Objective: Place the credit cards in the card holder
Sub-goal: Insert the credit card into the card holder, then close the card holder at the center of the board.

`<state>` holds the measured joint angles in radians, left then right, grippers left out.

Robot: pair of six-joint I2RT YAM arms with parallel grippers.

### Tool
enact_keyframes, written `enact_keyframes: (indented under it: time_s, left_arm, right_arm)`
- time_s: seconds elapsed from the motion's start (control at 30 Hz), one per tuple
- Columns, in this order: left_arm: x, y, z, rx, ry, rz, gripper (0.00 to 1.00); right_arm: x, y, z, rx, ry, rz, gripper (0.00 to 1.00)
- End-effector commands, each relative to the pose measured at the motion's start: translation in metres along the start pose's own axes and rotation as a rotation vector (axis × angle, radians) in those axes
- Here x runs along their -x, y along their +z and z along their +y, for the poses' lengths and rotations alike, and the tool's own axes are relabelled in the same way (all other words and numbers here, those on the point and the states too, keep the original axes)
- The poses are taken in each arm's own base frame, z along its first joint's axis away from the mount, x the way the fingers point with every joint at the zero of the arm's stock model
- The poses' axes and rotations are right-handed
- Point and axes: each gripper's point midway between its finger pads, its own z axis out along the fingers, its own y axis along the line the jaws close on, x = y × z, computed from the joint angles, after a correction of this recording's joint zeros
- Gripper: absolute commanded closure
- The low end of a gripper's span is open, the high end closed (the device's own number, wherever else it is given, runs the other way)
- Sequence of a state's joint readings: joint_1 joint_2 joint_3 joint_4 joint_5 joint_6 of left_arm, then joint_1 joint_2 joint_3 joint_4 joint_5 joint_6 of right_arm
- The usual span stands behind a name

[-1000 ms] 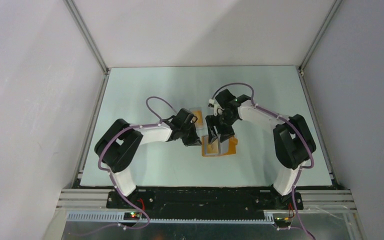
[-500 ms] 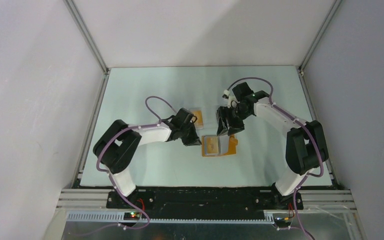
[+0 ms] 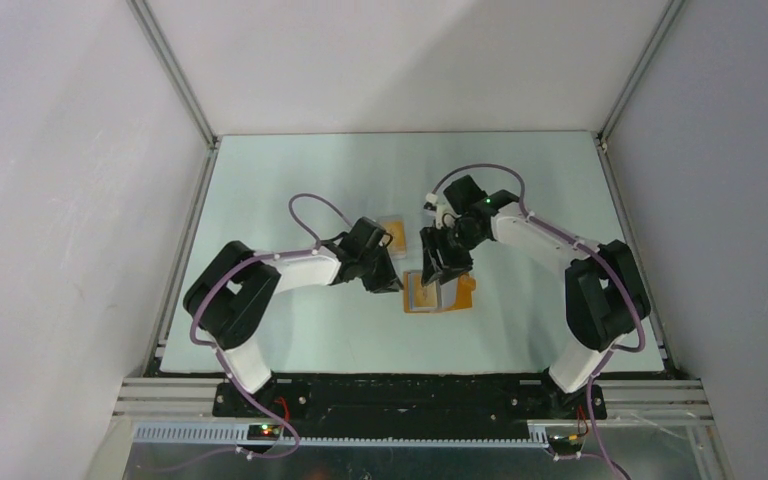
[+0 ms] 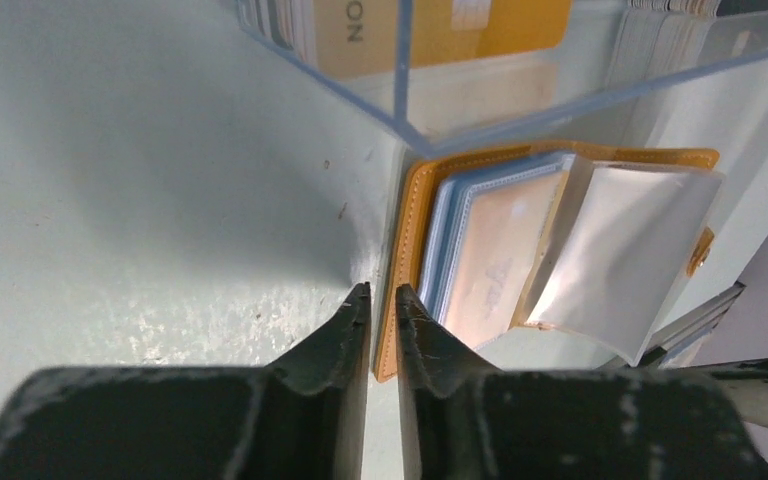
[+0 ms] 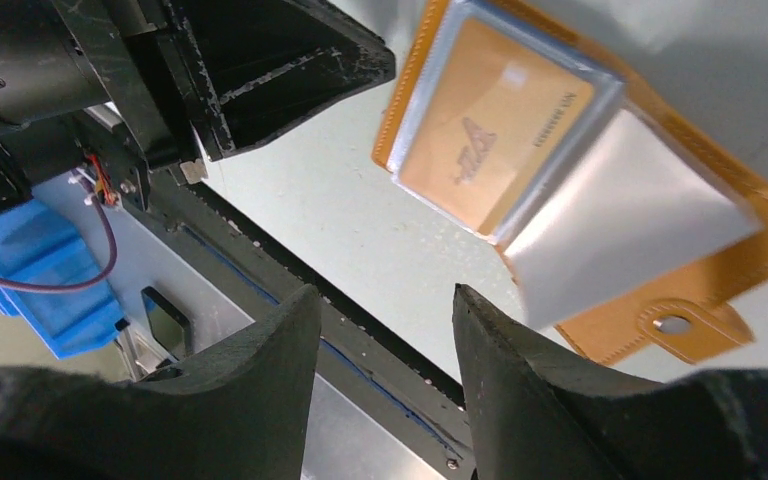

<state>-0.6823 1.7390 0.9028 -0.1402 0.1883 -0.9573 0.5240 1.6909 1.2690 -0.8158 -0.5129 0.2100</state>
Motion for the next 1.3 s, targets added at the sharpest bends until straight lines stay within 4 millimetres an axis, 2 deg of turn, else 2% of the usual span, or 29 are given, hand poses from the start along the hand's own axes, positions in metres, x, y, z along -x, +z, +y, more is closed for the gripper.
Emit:
enact_keyframes:
  time_s: [0.0,0.1,0.23,0.37,0.5,0.7,0.8,0.93,1.27]
  left_arm:
    - [0.006,-0.015,-0.02,-0.097,0.025,-0.033,0.78]
    - [0.008,-0.017,-0.025,-0.134,0.017,-0.039,0.73]
    - [0.008,-0.019,-0.023,-0.15,-0.005,-0.04,0.67]
    - [0.006,-0.018,-0.022,-0.19,-0.031,-0.037,0.58]
    - [0.0,-0.013,-0.025,-0.243,-0.052,-0.008,0.54]
    - [-0.01,-0.004,-0.024,-0.276,-0.084,0.039,0.5]
    - [-0.012,0.0,-0.025,-0.284,-0.1,0.053,0.49]
    - [-0.012,0.006,-0.021,-0.272,-0.107,0.056,0.49]
    - [-0.012,0.013,-0.016,-0.25,-0.109,0.056,0.54]
  right_arm:
    - [-0.002,0.014,0.006,0.004,-0.006,0.025,0.45]
    - [-0.005,0.019,-0.001,-0.023,-0.002,0.043,0.46]
    - [-0.011,0.02,-0.019,-0.102,0.012,0.064,0.46]
    - [-0.009,0.007,-0.02,-0.08,0.025,0.019,0.45]
    - [-0.003,-0.013,-0.024,-0.069,0.049,-0.06,0.45]
    - [-0.005,-0.033,-0.055,-0.217,0.102,-0.125,0.4]
    - [-0.01,-0.031,-0.078,-0.325,0.124,-0.111,0.38]
    - [-0.015,-0.026,-0.097,-0.416,0.137,-0.077,0.37]
    - [-0.013,-0.002,-0.119,-0.498,0.14,-0.024,0.39]
